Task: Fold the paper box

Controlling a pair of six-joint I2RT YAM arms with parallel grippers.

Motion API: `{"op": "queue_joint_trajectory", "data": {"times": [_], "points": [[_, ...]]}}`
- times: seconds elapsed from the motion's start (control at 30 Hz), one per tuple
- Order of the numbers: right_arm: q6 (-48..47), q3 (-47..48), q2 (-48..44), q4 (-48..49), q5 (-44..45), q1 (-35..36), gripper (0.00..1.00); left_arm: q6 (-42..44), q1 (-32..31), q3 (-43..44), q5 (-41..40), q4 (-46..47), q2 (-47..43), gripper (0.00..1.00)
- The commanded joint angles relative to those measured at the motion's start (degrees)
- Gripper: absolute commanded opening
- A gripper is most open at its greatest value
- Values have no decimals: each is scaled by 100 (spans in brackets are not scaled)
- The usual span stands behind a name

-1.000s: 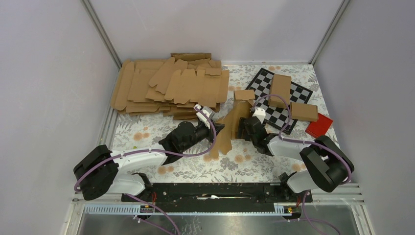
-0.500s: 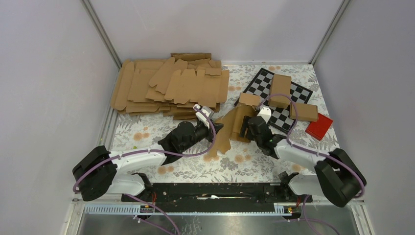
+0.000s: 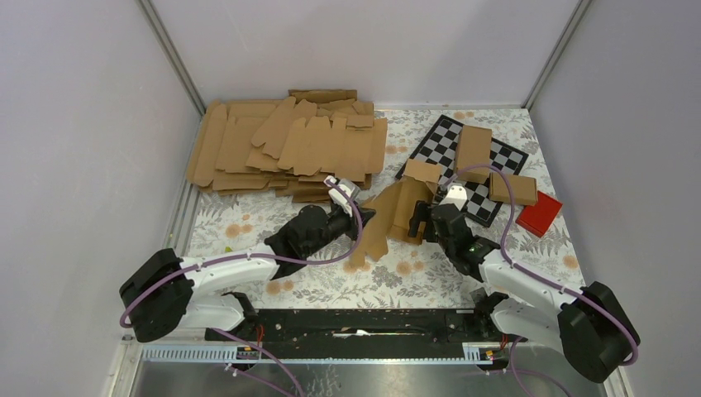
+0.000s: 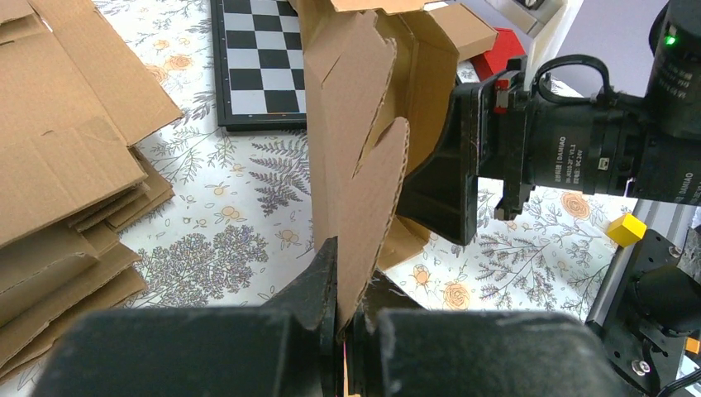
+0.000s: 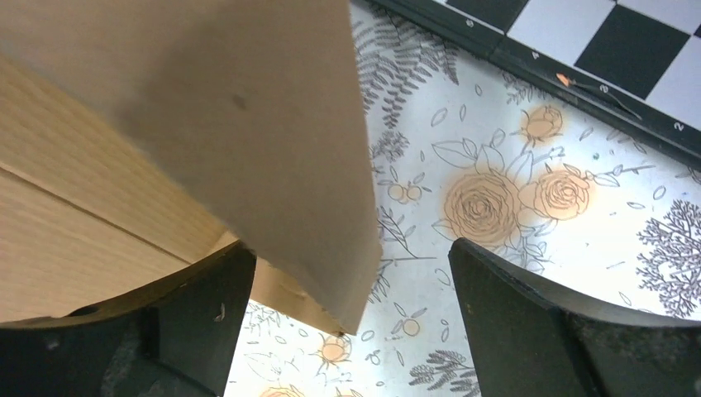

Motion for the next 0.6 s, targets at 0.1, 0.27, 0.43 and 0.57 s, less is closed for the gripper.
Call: {"op": "queue_joint_trajectory", "data": {"times": [0.1,0.27,0.43,0.57], "points": [[7,-68,-402,-90,98,-44,95,-98,-38,132,-286,-255,-172,0],[-324,-29,-1132,-137,102,-37,96,-429,-26,844,-395,-1633,-122,0],[-516,362,-1604,-563,58,-37,97,-726,23,2197,-408,-3649,132,0],[-804,878,-1539,-1205,-74,-39,98,-680,142,2910,-393,-4990,258,0]]}}
